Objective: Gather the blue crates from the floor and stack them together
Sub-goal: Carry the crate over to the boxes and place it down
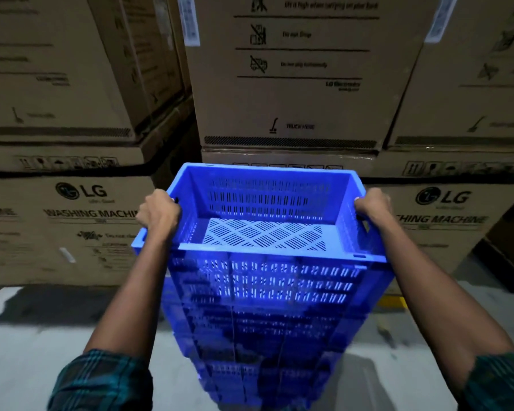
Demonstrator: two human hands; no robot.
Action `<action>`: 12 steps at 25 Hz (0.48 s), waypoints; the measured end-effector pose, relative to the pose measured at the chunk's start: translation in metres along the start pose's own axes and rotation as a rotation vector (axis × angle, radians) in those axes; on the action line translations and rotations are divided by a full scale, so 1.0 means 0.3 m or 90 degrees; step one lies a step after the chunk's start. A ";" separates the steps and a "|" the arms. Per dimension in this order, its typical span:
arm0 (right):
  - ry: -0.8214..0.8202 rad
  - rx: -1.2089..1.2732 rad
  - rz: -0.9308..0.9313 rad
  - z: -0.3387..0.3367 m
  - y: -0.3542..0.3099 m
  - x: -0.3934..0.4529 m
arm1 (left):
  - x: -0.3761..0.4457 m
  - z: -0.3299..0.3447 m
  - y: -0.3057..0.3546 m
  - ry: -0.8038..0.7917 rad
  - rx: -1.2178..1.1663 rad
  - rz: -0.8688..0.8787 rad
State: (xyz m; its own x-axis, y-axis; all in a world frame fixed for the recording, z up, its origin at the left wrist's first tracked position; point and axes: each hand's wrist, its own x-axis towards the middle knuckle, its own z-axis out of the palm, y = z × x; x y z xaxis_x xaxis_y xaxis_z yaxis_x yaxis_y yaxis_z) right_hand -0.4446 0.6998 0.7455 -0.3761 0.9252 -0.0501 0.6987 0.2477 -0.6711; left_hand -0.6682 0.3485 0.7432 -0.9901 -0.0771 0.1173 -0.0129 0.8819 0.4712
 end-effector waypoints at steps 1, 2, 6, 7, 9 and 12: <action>-0.003 -0.025 -0.005 -0.010 -0.003 -0.009 | -0.001 -0.001 -0.002 0.002 -0.001 0.011; -0.011 -0.044 -0.015 -0.015 -0.005 -0.013 | -0.005 -0.005 -0.002 0.005 -0.006 0.021; -0.034 -0.118 -0.052 -0.022 -0.001 -0.026 | -0.020 -0.018 -0.005 0.011 -0.002 0.034; -0.028 -0.149 -0.056 -0.019 0.004 -0.041 | -0.025 -0.018 -0.006 0.008 0.014 0.036; -0.003 -0.199 -0.068 -0.013 0.014 -0.105 | -0.031 -0.015 -0.002 0.013 0.075 0.043; 0.014 -0.259 -0.105 0.004 0.040 -0.207 | -0.055 -0.007 0.016 0.065 0.186 0.095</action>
State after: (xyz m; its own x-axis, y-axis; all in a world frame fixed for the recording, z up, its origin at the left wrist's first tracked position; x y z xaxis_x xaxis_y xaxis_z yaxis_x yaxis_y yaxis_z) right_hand -0.4135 0.6450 0.7397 -0.4928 0.8686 0.0516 0.8150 0.4815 -0.3223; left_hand -0.6516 0.3530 0.7453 -0.9654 0.0291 0.2592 0.0763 0.9818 0.1740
